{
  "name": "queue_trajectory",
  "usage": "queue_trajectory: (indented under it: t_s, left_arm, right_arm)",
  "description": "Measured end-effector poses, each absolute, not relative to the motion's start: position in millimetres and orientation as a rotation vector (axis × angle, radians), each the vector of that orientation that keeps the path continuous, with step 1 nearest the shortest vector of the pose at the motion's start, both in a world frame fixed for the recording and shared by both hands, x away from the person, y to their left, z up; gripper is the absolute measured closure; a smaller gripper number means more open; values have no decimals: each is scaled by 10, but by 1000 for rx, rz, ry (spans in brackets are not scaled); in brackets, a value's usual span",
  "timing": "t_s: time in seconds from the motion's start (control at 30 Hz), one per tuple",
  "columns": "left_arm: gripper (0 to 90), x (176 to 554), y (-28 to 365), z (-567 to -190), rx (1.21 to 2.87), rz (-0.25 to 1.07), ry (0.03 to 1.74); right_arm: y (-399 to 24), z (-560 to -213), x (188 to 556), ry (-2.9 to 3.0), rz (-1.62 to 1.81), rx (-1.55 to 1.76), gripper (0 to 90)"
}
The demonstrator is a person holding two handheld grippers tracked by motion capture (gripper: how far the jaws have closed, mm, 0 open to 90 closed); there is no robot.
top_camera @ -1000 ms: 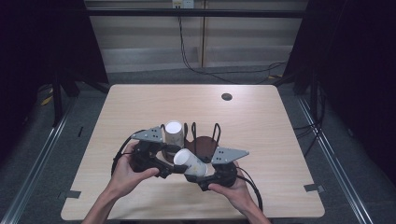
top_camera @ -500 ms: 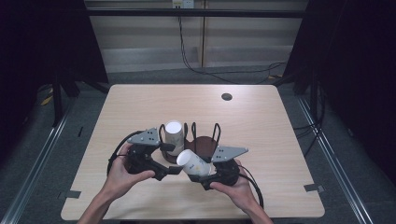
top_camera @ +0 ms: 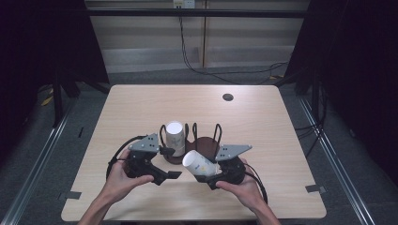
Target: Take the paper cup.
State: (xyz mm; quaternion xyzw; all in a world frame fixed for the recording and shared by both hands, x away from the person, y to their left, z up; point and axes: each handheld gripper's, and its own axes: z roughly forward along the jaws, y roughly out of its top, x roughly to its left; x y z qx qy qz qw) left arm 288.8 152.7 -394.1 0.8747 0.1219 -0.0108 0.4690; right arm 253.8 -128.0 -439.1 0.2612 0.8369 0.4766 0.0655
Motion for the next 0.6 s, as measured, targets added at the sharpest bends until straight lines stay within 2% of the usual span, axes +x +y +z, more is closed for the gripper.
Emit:
queue_trajectory:
  t_s: [0.2,0.37,0.6]
  left_arm:
    - [229,2900,1547,-3994,2185,-14,317]
    - [170,2904,1566,-4002,2188,-6,325]
    - [163,2893,1522,-4021,2231,14,289]
  right_arm:
    - [-1296,-4401,2533,2581,1366,778,294]
    - [-1295,-4393,2537,2623,1308,784,295]
    - [-1277,-4340,2579,2672,1239,754,300]
